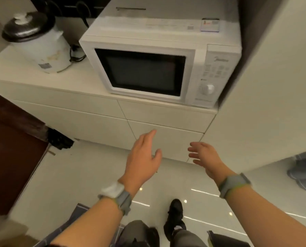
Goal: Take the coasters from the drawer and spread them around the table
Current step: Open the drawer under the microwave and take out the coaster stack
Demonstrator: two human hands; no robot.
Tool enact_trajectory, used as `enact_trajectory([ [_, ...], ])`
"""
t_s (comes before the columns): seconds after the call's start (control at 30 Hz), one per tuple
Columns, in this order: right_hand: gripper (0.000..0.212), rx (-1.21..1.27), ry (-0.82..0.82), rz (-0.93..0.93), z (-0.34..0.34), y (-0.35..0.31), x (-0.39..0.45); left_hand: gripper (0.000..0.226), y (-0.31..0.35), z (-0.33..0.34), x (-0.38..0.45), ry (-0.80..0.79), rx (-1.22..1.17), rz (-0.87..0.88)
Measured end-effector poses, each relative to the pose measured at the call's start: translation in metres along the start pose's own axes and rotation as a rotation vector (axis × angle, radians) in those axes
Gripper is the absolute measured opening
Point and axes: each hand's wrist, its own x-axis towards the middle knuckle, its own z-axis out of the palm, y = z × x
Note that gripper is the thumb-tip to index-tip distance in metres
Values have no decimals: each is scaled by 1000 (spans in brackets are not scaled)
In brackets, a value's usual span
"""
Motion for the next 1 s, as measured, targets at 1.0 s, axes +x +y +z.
enact_trajectory([
  [1.0,37,1159,166,264,9,5,137,90,-36,1,127,54,644,94],
])
